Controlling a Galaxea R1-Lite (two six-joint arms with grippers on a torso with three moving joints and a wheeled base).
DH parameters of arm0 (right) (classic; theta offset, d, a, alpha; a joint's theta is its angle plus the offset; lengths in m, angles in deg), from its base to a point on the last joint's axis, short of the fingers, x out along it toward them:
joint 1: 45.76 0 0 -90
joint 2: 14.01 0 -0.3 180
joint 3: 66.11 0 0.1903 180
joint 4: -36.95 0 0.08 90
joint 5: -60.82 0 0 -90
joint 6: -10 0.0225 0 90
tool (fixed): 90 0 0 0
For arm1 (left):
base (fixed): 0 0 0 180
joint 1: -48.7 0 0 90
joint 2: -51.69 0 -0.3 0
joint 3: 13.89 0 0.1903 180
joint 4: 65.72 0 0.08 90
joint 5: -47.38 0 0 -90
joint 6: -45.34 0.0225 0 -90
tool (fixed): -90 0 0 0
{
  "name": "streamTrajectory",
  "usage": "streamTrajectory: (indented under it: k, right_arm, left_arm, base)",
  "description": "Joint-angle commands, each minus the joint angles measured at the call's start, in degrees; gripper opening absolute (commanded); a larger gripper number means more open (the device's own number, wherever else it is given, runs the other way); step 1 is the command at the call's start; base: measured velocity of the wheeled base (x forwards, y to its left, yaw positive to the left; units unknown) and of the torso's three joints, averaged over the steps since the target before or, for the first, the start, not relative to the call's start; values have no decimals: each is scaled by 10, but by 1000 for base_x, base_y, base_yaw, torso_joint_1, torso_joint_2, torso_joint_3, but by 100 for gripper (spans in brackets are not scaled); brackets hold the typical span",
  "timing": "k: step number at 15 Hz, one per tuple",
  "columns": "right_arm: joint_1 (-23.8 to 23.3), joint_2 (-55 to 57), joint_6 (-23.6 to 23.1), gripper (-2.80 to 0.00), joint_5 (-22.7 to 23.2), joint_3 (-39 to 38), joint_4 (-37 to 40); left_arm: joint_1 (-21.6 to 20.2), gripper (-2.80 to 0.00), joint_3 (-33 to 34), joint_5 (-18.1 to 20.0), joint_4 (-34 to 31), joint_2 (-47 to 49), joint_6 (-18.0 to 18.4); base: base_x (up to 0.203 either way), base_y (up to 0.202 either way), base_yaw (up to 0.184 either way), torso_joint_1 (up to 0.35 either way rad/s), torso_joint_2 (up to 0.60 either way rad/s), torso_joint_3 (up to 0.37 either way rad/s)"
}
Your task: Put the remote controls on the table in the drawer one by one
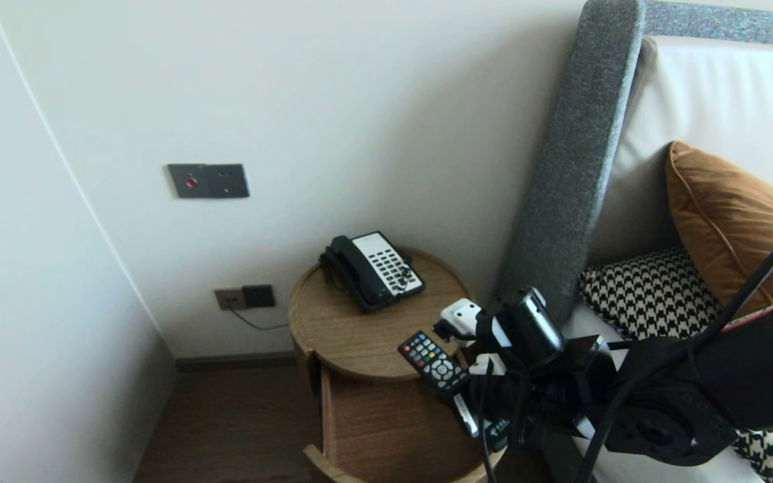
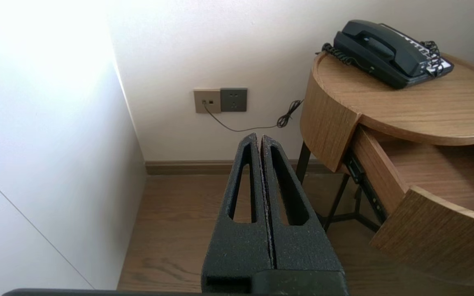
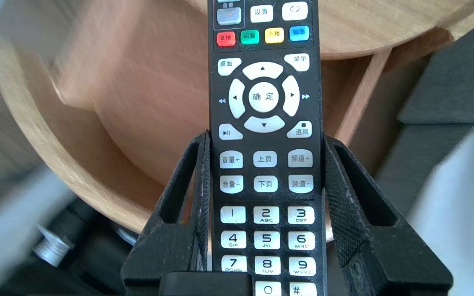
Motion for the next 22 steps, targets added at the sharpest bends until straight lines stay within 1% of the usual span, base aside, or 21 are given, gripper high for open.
streamTrajectory:
  k: [1, 4, 6, 9, 12, 14, 17, 19, 20, 22]
  right_arm:
    - [0, 3, -38, -280, 2, 1, 7]
    - [1, 31, -83, -280, 20, 23, 7]
    - [-1, 55, -111, -280, 29, 51, 7]
    - [-5, 77, -149, -280, 80, 74, 5]
    - [-1, 92, -160, -280, 115, 94, 5]
    - [1, 104, -173, -280, 132, 97, 5]
    - [1, 132, -227, -280, 146, 100, 0]
    - [-4, 138, -264, -280, 167, 101, 3]
    - [-6, 144, -275, -280, 176, 101, 2]
    - [-11, 154, -292, -280, 178, 108, 2]
  left_arm:
    - [0, -280, 0, 0, 0, -1, 0]
    - [0, -280, 0, 0, 0, -1, 0]
    - [0, -280, 0, 0, 0, -1, 0]
    - [0, -280, 0, 0, 0, -1, 0]
    - [0, -280, 0, 0, 0, -1, 0]
    - [0, -280, 0, 0, 0, -1, 0]
    - [0, -280, 0, 0, 0, -1, 0]
    - [0, -280, 0, 0, 0, -1, 0]
    - [0, -280, 0, 0, 0, -1, 0]
    - [0, -280, 0, 0, 0, -1, 0]
  base:
    - [0, 0, 0, 0, 0, 0]
    - [0, 0, 0, 0, 0, 0]
    - [0, 0, 0, 0, 0, 0]
    - [0, 0, 0, 0, 0, 0]
    - [0, 0, 0, 0, 0, 0]
    - [0, 0, 0, 0, 0, 0]
    - [0, 0, 0, 0, 0, 0]
    - [0, 0, 0, 0, 0, 0]
    - [0, 0, 0, 0, 0, 0]
    - [0, 0, 0, 0, 0, 0]
